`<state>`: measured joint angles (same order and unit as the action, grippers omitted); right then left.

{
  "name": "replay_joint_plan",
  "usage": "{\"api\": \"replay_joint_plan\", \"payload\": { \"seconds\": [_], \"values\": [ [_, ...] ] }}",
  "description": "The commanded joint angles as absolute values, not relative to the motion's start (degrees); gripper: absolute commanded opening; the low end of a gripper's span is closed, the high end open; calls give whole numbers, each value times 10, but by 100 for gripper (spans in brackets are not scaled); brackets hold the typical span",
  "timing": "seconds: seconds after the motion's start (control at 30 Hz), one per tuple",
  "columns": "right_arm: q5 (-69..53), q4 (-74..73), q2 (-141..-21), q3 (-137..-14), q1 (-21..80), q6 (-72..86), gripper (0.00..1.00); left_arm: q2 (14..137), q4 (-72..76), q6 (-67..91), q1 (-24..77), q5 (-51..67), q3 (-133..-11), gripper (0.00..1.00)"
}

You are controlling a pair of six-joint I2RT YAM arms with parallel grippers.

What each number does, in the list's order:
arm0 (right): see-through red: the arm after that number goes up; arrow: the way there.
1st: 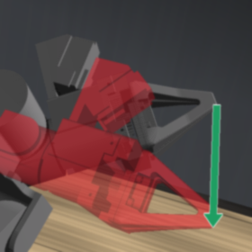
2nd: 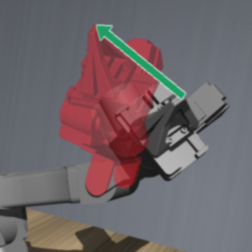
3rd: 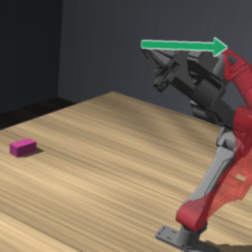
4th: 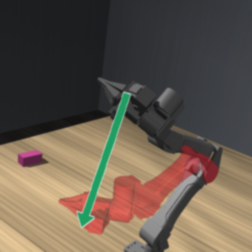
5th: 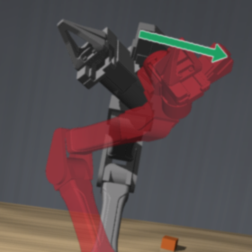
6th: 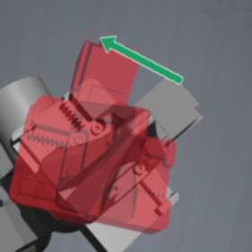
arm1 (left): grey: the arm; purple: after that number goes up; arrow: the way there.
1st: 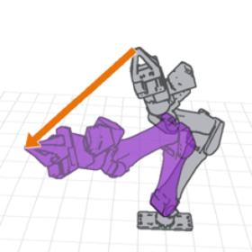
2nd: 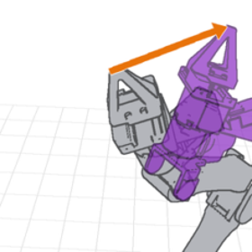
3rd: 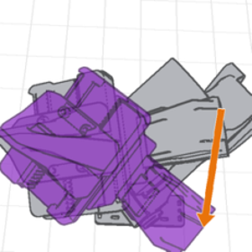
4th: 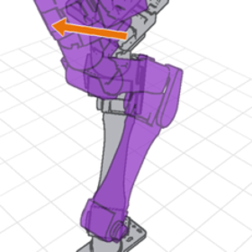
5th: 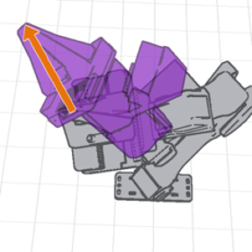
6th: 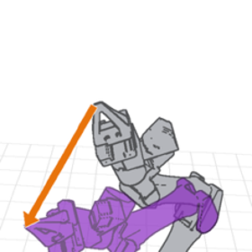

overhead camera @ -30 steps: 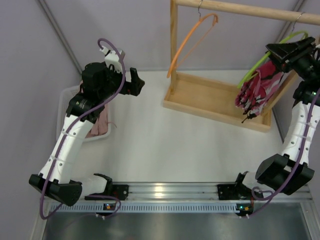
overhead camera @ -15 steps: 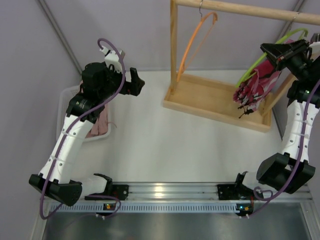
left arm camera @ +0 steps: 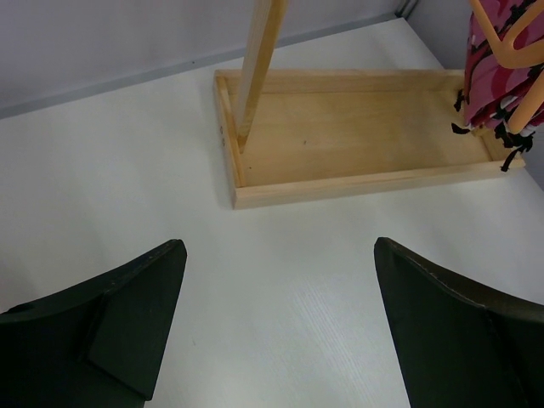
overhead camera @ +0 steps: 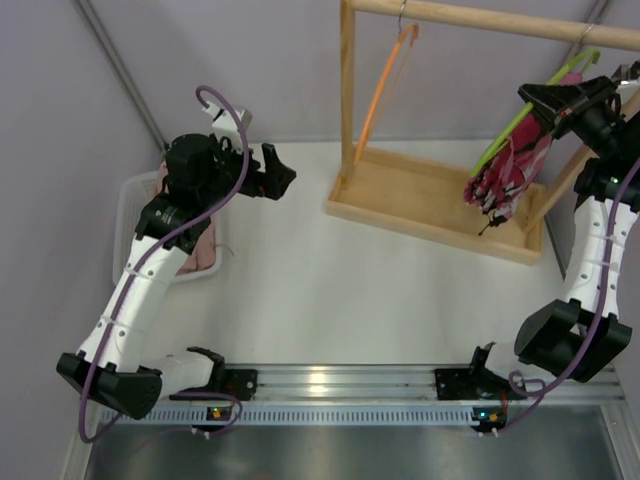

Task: Remove the trousers from the hanger

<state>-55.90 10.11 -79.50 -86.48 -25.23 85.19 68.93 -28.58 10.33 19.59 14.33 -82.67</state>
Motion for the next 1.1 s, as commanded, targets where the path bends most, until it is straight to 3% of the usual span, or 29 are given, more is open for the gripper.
{"api": "replay_joint_plan", "payload": {
  "seconds": [0.0,0.3,0.63,0.8,0.97,1.07],
  "values": [
    [-570,271,-771,-947,-244,853,0,665,-219,117,194,154,-820,99],
    [-575,272,-759,-981,-230,844,0,645,-163,120,194,159,-787,99],
    [-596,251,-674,-858,-212,832,0,579,-98,30,194,229,-708,98],
    [-628,237,-631,-827,-210,832,0,517,-14,-29,197,307,-586,99],
    [-664,233,-595,-781,-203,845,0,505,-5,-91,221,312,-528,99],
    [-674,223,-572,-756,-193,844,0,498,74,-140,278,260,-464,98]
  ]
}}
